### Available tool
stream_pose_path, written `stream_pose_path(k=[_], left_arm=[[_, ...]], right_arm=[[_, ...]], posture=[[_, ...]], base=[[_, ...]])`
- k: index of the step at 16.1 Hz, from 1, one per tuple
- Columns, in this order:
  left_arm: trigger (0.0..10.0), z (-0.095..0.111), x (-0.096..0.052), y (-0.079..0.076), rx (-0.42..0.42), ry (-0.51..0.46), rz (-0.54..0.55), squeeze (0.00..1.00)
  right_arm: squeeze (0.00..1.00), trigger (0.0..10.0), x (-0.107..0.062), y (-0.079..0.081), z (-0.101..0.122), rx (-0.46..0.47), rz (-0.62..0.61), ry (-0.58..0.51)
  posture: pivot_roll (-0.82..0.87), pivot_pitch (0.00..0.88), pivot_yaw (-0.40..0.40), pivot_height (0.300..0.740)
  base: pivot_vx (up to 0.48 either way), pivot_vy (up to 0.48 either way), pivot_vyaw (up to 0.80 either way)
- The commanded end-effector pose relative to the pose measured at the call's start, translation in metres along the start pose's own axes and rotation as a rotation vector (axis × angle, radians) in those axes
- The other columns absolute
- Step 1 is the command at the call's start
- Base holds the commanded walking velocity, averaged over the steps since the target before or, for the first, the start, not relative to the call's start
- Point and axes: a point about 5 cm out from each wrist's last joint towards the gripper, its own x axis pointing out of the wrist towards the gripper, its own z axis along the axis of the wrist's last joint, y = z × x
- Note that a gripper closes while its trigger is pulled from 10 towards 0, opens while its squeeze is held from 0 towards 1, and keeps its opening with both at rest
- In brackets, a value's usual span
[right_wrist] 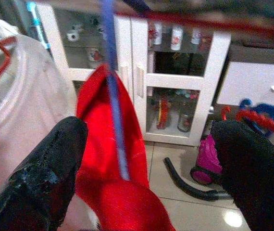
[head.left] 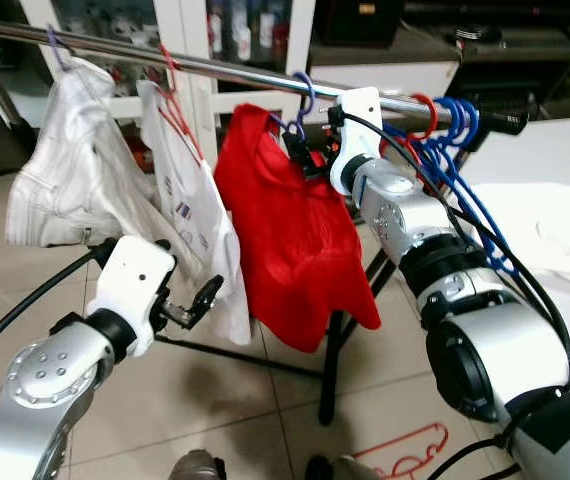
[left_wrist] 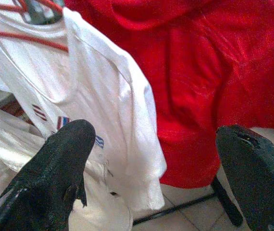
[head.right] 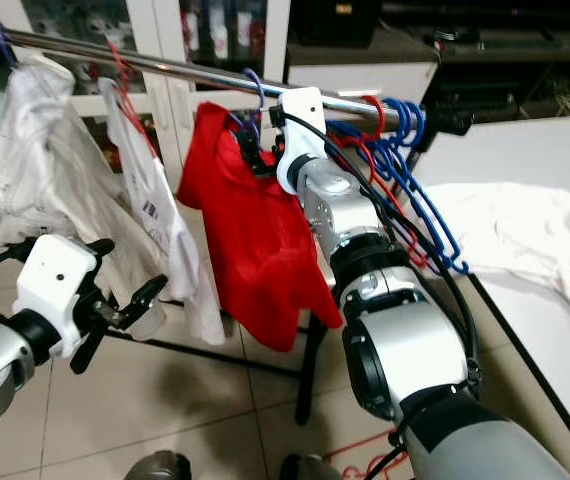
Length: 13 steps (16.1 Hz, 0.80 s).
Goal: Hang hanger
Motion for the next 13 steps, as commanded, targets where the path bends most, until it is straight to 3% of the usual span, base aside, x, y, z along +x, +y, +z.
stream_pose_path(k=[1,2,3,5,10,11,12,13], left_arm=[[10.0,0.003,-0.003,-0.002,0.008,-0.001,-0.018,0.00],[10.0,0.004,-0.003,-0.002,0.009,0.001,-0.025,0.00],[10.0,0.005,-0.003,-0.003,0.008,0.001,-0.030,0.00],[10.0,0.007,-0.004,-0.002,0.006,0.003,-0.032,0.00],[10.0,0.005,-0.008,-0.004,0.004,0.023,-0.037,0.00],[10.0,0.004,-0.009,-0.005,0.002,0.025,-0.037,0.00],[10.0,0.004,-0.011,-0.005,0.001,0.029,-0.036,0.00],[10.0,0.003,-0.012,-0.005,-0.001,0.034,-0.032,0.00]], right_arm=[[1.00,10.0,0.001,-0.006,0.005,-0.007,-0.023,-0.012],[1.00,10.0,0.002,-0.002,0.005,0.013,0.008,-0.017],[0.00,10.0,0.004,0.002,0.008,0.037,0.042,-0.034],[0.00,10.0,0.006,0.006,0.011,0.070,0.066,-0.039],[0.00,9.8,0.010,0.012,0.019,-0.028,0.054,-0.004],[0.00,3.5,0.011,0.015,0.022,-0.026,0.071,-0.014],[0.00,0.0,0.012,0.018,0.025,-0.021,0.089,-0.024],[0.00,0.0,0.012,0.022,0.028,-0.016,0.101,-0.029]], posture=[[0.25,0.195,-0.070,0.740],[0.25,0.202,-0.069,0.740],[0.26,0.205,-0.069,0.740],[0.26,0.213,-0.071,0.740],[0.26,0.228,-0.088,0.740],[0.27,0.230,-0.093,0.740],[0.27,0.228,-0.096,0.740],[0.27,0.225,-0.101,0.740]], base=[[0.000,0.000,0.00],[0.000,0.000,0.00],[0.000,0.000,0.00],[0.000,0.000,0.00],[0.000,0.000,0.00],[0.000,0.000,0.00],[0.000,0.000,0.00],[0.000,0.000,0.00]])
